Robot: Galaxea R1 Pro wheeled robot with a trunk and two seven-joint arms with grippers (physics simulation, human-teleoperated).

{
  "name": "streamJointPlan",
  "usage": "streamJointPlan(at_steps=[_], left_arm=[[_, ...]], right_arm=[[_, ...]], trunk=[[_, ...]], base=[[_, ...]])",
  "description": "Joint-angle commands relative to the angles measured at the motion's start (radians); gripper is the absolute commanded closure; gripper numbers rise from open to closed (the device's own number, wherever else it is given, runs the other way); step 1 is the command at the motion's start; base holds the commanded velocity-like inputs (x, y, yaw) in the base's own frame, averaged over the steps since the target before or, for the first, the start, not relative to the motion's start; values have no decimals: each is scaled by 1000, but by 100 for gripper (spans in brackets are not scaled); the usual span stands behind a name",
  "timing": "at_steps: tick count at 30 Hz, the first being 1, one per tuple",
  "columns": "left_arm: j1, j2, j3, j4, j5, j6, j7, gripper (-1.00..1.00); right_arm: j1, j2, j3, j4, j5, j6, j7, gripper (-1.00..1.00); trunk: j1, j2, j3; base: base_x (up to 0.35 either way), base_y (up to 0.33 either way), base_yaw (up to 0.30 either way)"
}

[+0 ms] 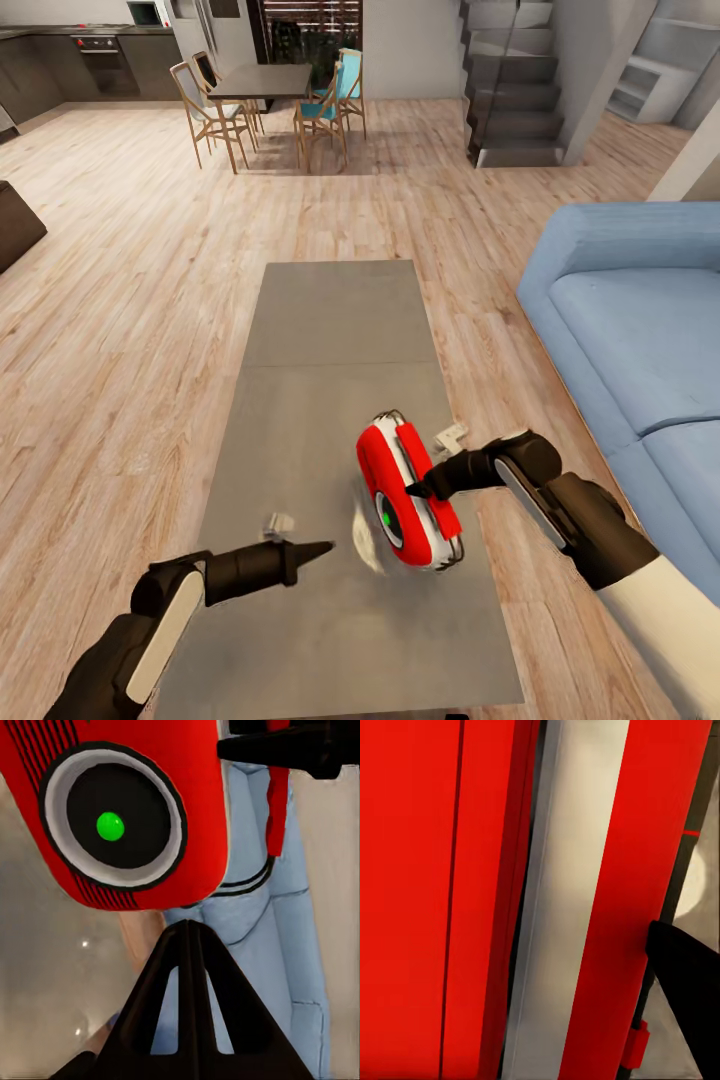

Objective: Turn on the radio receiver that's on the table in the living room.

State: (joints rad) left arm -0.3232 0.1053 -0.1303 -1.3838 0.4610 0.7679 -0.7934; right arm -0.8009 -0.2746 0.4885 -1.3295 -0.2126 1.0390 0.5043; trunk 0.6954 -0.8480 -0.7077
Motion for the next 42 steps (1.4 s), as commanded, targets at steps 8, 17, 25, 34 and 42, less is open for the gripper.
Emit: streamJointPlan(at_steps=[8,17,25,34,42], left_arm=[[0,121,81,-7,7,2,-52,100],[0,181,111,2,7,8,-53,100],[1,197,191,7,6,49,-52,100],[0,198,212,20,5,52,-52,100],[1,198,213,37,6,52,-52,100]], right_arm=[[0,4,-88,2,65,8,-3,100],[0,11,-94,0,142,8,-4,100],[0,5,-91,-12,157,8,-4,100],[0,11,-83,-13,159,8,-5,100],[0,12,-85,-11,159,8,-13,100]], trunk=[[0,0,0],[0,0,0],[0,0,0],[0,0,0],[0,0,0]], base=[[0,0,0],[0,0,0],[0,0,0],[0,0,0],[0,0,0]])
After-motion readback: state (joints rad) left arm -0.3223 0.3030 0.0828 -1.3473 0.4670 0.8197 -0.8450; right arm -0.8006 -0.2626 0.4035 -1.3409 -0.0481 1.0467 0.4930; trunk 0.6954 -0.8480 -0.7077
